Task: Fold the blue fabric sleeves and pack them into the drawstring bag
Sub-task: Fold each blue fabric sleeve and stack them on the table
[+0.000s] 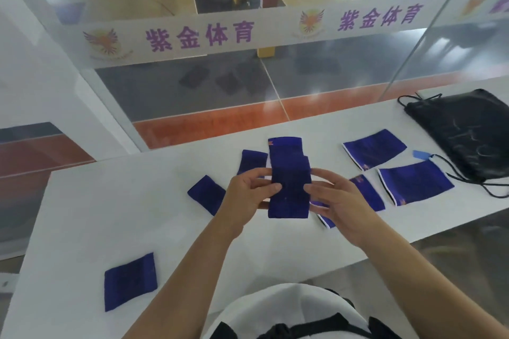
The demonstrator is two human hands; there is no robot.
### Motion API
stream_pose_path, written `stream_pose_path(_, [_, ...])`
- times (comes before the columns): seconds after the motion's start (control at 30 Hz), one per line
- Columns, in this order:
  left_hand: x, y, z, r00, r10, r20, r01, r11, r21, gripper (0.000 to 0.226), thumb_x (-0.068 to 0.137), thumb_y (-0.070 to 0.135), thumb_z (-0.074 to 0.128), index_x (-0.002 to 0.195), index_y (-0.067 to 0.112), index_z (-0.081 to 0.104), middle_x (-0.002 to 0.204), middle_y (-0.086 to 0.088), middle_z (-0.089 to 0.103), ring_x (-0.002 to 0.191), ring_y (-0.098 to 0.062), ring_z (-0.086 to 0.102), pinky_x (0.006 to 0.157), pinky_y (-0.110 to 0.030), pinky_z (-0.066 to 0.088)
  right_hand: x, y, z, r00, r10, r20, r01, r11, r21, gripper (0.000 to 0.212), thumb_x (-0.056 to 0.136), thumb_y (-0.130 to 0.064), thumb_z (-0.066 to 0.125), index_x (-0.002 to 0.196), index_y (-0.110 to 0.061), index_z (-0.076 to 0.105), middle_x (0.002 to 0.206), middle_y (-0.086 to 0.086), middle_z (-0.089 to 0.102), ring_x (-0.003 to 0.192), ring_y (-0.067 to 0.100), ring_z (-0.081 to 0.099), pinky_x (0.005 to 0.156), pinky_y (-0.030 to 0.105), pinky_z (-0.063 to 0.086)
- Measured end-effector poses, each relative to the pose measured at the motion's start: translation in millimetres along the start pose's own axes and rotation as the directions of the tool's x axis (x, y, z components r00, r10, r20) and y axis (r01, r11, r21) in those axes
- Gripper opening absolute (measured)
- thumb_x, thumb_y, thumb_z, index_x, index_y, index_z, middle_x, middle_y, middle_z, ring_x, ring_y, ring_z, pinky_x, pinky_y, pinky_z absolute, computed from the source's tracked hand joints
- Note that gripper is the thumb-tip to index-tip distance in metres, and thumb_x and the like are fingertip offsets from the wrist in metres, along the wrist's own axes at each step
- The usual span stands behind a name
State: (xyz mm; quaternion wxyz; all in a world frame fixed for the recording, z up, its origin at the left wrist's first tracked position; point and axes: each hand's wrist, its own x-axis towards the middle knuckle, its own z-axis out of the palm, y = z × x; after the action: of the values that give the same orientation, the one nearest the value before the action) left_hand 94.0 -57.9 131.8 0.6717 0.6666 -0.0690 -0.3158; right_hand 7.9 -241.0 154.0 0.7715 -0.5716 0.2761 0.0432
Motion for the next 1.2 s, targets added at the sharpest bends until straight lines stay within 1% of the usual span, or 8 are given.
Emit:
stream_pose_path(0.13, [1.3,-1.9,29.2,0.998,-0.037,-0.049,0.039,0.998,0.043,0.042,0.093,0.011,0.068,0.13,0.027,0.055,0.106,-0.007,0.075,0.101,-0.023,0.072,0.072,-0.029,0.062,-6.9,13.9,-17.9,0.989,-0.059,-0.137,0.054,0.998,-0.04,0.051,0.088,0.004,0.069,0.125,-0.028,0.056,0.103,0.01,0.073,0.094,0.023,0.073,0.062,0.023,0.058])
stream_pose_path(0.23, [2.4,0.4,49.1,1.0,-0.001,-0.025,0.004,0.993,0.121,0.043,0.092,0.009,0.069,0.127,0.03,0.057,0.106,-0.004,0.075,0.099,-0.021,0.073,0.07,-0.024,0.06,-9.3,10.7,-36.9,0.983,-0.147,-0.113,0.117,0.964,-0.239,0.042,0.09,0.005,0.067,0.114,-0.029,0.063,0.1,0.004,0.073,0.097,0.021,0.071,0.064,0.019,0.057])
stream_pose_path(0.33, [3.4,5.2,67.2,0.994,0.111,-0.025,-0.094,0.925,0.369,0.035,0.088,0.008,0.073,0.119,0.025,0.068,0.105,-0.001,0.074,0.098,-0.017,0.072,0.076,-0.023,0.06,-12.4,3.8,-58.0,0.959,-0.266,-0.1,0.182,0.844,-0.504,0.037,0.087,0.002,0.069,0.109,-0.028,0.068,0.095,-0.009,0.069,0.094,0.012,0.067,0.069,0.016,0.054])
stream_pose_path(0.57, [-1.9,26.0,105.8,0.95,0.307,-0.062,-0.191,0.725,0.662,0.023,0.087,0.023,0.076,0.108,0.031,0.072,0.098,0.021,0.06,0.09,0.001,0.062,0.075,-0.006,0.049,-13.4,-19.0,-99.1,0.895,-0.445,0.027,0.326,0.613,-0.719,0.019,0.09,-0.011,0.072,0.106,-0.019,0.077,0.102,-0.011,0.059,0.094,0.01,0.057,0.073,0.003,0.043])
stream_pose_path(0.73, [-13.4,48.8,121.2,0.991,0.135,-0.024,-0.1,0.828,0.551,0.015,0.089,0.025,0.073,0.096,0.036,0.066,0.106,0.022,0.066,0.099,0.002,0.064,0.076,-0.01,0.049,-15.6,-56.6,-124.7,0.931,-0.251,0.266,0.361,0.739,-0.569,0.022,0.093,-0.008,0.067,0.093,-0.028,0.077,0.085,-0.007,0.077,0.081,0.008,0.071,0.071,0.018,0.055])
stream_pose_path(0.9, [-20.5,48.2,135.3,0.998,0.033,-0.052,-0.021,0.976,0.216,0.023,0.09,0.011,0.072,0.111,0.017,0.066,0.102,-0.001,0.077,0.094,-0.015,0.074,0.074,-0.02,0.057,-9.8,-64.4,-135.1,0.943,-0.083,0.322,0.169,0.953,-0.25,0.018,0.093,0.003,0.063,0.096,-0.009,0.076,0.09,0.009,0.079,0.085,0.025,0.076,0.073,0.032,0.062])
stream_pose_path(1.03, [-29.2,22.3,142.1,0.991,-0.036,-0.129,0.064,0.973,0.224,0.025,0.09,0.009,0.072,0.112,0.019,0.07,0.101,0.001,0.078,0.091,-0.014,0.075,0.07,-0.018,0.055,2.1,-46.6,-139.4,0.925,0.078,0.372,0.035,0.957,-0.289,0.015,0.09,0.003,0.066,0.1,-0.008,0.072,0.09,0.008,0.078,0.084,0.025,0.075,0.076,0.037,0.063])
stream_pose_path(1.2, [-44.9,-4.6,139.7,0.971,-0.137,-0.195,0.178,0.962,0.208,0.025,0.09,0.012,0.072,0.114,0.019,0.07,0.095,0.003,0.079,0.09,-0.012,0.073,0.071,-0.018,0.053,8.5,-26.4,-126.2,0.851,0.167,0.497,0.175,0.804,-0.569,0.011,0.086,-0.01,0.075,0.096,-0.012,0.078,0.09,0.003,0.079,0.086,0.015,0.074,0.072,0.02,0.059])
